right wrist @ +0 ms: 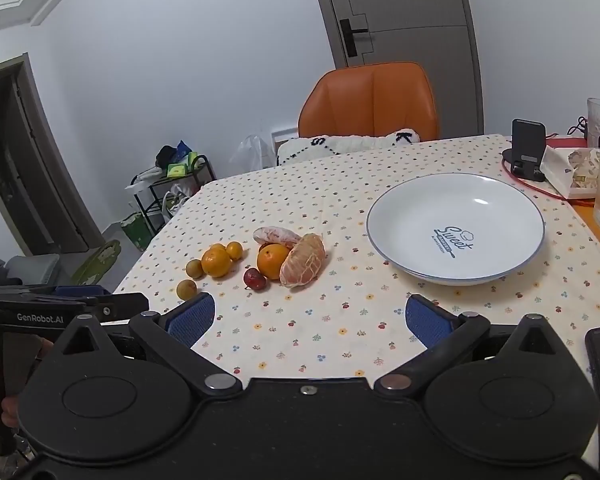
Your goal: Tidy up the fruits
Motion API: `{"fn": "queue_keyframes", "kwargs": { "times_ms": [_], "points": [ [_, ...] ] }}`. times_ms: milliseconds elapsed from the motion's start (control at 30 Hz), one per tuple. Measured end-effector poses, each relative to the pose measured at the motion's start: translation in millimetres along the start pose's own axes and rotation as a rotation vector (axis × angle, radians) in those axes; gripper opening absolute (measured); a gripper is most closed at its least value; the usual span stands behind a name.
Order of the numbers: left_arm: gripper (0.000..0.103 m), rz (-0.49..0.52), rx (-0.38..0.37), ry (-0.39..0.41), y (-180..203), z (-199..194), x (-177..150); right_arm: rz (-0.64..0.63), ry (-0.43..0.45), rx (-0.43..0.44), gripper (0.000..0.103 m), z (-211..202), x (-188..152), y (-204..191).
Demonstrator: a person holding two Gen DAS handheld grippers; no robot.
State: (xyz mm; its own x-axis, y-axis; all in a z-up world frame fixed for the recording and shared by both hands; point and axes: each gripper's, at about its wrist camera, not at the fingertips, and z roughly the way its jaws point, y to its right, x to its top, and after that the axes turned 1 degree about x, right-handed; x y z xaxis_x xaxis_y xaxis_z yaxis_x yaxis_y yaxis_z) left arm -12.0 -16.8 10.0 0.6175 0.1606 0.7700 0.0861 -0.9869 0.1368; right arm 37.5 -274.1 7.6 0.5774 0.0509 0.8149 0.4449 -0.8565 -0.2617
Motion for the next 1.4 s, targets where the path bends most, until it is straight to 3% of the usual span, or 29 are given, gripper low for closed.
{"fn": "queue_keyframes", "kwargs": {
  "times_ms": [1400],
  "points": [
    [0.103,0.002,-0.004,0.042,-2,-12,3,-0.017,0.004,-0.001,0.103,-5,1,-1]
  ]
}}
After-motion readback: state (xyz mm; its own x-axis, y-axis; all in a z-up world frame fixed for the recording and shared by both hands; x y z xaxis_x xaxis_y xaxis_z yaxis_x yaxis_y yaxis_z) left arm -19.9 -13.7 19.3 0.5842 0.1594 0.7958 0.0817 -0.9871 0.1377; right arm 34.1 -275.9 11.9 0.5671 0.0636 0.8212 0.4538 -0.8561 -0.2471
